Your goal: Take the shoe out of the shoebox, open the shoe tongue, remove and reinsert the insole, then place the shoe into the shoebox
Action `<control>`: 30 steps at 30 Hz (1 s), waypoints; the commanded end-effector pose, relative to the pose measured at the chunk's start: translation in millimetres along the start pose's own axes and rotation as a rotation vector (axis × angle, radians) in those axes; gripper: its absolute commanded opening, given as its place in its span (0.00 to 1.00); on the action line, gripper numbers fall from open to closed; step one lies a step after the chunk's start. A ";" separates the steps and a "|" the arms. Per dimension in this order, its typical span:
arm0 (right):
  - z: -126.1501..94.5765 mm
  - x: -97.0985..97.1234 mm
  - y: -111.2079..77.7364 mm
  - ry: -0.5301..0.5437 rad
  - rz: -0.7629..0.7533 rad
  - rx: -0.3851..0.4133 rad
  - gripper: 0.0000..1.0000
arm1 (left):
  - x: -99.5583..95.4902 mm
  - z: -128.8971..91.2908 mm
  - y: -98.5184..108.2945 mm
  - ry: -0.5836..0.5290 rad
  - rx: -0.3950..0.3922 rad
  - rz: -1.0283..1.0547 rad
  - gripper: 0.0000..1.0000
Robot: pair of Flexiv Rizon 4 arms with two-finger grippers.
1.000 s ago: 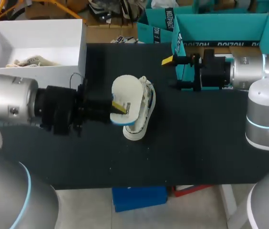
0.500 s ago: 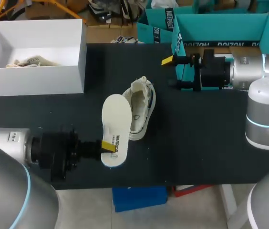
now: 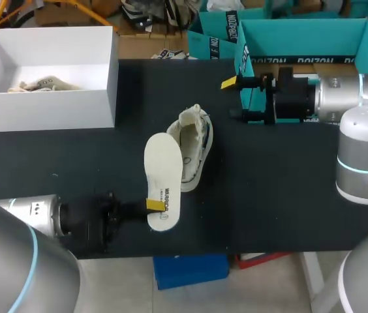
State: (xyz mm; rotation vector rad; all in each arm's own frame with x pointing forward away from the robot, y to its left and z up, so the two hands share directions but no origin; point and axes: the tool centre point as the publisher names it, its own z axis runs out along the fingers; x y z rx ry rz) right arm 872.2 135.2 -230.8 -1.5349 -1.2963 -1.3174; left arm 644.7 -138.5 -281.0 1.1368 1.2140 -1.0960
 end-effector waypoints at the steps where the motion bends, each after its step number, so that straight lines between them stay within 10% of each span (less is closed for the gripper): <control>1: 2.2 -1.2 -0.6 0.001 0.000 -0.004 1.00 | 9.9 17.5 35.6 -0.016 0.038 0.021 0.00; 30: 2.2 -1.2 -0.6 0.001 0.000 -0.004 1.00 | 16.0 63.5 126.9 0.039 0.041 0.149 0.00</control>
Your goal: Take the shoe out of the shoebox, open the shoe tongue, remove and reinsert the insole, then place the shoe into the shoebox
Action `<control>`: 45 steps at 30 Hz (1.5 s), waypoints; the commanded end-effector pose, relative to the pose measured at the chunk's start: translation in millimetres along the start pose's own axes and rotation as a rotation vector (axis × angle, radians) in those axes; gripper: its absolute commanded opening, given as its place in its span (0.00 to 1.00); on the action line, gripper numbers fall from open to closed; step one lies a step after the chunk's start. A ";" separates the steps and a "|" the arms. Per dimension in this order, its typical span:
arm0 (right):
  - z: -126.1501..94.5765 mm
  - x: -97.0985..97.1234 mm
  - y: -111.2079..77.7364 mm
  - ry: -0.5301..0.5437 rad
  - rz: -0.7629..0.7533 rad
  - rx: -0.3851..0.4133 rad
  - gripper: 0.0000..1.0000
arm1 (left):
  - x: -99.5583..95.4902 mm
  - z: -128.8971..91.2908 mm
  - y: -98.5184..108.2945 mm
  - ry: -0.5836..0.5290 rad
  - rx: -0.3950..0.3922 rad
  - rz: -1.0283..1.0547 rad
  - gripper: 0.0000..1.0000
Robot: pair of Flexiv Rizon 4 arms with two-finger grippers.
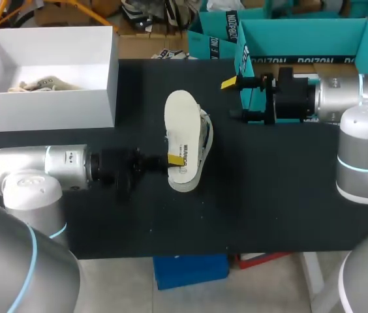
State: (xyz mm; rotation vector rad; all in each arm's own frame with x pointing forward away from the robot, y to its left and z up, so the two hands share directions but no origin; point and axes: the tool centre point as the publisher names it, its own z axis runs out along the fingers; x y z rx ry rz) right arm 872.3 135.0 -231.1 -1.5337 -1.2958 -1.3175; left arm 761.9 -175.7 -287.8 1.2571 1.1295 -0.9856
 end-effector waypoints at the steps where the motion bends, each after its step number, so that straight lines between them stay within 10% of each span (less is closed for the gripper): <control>1: 2.2 -0.8 -0.7 0.000 0.000 -0.005 1.00 | 4.8 13.5 17.2 -0.004 0.008 0.000 0.00; 23: 2.2 -0.8 -0.7 0.000 0.000 -0.005 1.00 | 6.4 10.8 29.1 -0.005 -0.025 -0.016 0.00; 45: 53.1 -20.7 -12.2 0.080 -0.055 0.239 1.00 | 6.4 10.8 29.1 -0.005 -0.025 -0.016 0.00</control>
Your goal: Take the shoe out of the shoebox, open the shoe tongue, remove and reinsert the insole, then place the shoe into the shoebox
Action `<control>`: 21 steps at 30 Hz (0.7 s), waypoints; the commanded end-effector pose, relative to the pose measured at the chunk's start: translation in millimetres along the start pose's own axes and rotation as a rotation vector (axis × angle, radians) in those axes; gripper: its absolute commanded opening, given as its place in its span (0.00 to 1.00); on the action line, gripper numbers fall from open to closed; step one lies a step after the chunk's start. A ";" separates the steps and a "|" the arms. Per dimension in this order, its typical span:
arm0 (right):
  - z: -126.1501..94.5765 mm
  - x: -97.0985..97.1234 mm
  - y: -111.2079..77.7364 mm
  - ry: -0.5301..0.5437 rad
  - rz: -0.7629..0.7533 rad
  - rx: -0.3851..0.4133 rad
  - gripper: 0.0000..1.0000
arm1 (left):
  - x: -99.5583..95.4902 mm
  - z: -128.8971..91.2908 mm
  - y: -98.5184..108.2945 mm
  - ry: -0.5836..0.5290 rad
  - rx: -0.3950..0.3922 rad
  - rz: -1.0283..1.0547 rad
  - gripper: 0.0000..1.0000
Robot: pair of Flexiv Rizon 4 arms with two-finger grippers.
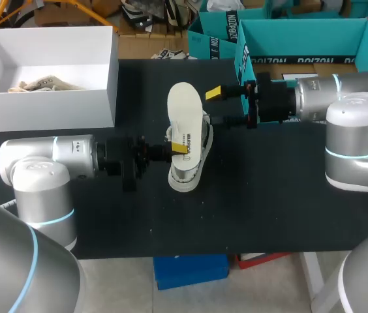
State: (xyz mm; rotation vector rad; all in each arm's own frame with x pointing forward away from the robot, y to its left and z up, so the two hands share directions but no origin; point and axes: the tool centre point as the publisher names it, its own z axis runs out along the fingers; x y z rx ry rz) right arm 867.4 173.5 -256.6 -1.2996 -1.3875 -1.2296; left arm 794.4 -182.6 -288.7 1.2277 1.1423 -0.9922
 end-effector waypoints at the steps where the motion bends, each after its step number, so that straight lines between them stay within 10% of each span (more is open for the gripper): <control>1: 12.6 -6.9 4.5 -0.001 0.010 0.042 1.00 | -0.3 1.1 -1.9 0.005 -0.006 0.003 0.00; 17: 34.4 -12.7 -3.8 0.009 0.038 0.087 1.00 | -0.3 1.1 -1.9 0.005 -0.006 0.003 0.00; 21: 36.9 -15.5 -2.8 0.007 0.043 0.098 0.78 | -0.3 1.1 -1.9 0.005 -0.006 0.003 0.00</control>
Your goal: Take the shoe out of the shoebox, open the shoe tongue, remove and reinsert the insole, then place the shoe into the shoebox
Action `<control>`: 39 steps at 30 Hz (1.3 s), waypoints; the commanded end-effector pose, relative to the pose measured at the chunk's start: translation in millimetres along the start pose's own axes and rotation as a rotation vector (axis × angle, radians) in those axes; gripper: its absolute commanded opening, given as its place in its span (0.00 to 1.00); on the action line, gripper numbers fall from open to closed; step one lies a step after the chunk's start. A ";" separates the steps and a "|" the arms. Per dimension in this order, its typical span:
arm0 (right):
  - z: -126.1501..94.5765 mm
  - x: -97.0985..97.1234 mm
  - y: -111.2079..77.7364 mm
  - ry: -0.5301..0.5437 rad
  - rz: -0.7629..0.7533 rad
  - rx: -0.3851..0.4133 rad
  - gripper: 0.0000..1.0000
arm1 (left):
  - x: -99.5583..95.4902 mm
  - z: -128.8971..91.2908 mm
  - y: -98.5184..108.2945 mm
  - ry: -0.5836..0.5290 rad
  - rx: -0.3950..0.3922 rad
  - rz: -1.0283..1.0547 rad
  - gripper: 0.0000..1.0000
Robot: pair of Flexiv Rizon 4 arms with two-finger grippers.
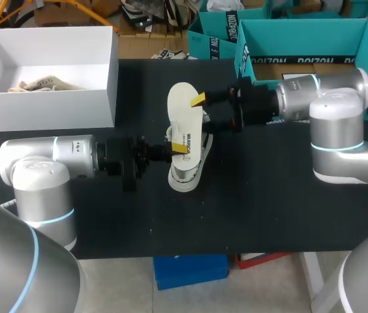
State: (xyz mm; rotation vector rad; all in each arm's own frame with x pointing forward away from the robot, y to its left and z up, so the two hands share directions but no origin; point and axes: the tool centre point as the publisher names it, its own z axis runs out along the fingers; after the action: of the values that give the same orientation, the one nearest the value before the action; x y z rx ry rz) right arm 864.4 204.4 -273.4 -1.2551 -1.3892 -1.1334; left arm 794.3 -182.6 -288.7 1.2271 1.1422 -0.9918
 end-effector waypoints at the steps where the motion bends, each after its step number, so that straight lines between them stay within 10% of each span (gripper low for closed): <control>1: 4.4 -4.4 3.2 0.000 0.005 0.012 0.69 | -0.4 1.0 -1.8 0.005 -0.005 0.003 0.00; 7: 10.1 -7.3 5.2 0.000 0.013 0.025 0.38 | -0.4 1.0 -1.8 0.005 -0.005 0.003 0.00; 9: 13.9 -8.7 5.4 -0.021 0.028 0.047 0.00 | -0.4 1.0 -1.8 0.005 -0.005 0.003 0.00; 22: 14.9 -9.9 5.5 -0.032 0.034 0.049 0.00 | -0.4 1.0 -1.8 0.005 -0.005 0.003 0.00; 23: 14.9 -9.9 5.5 -0.032 0.034 0.049 0.00 | -0.9 0.2 -1.5 0.017 -0.006 -0.002 0.15; 24: 14.9 -9.9 5.5 -0.032 0.034 0.049 0.00 | -1.6 -1.0 -0.5 0.019 -0.006 -0.011 0.95; 39: 14.9 -9.9 5.5 -0.032 0.034 0.049 0.00 | -20.4 -32.3 -5.4 0.662 0.073 -0.072 1.00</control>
State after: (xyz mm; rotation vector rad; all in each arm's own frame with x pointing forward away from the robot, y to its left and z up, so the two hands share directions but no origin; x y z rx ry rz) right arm 869.3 216.9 -284.4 -1.2619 -1.4060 -1.0529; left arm 786.0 -160.9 -282.0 1.4070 1.4151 -0.9005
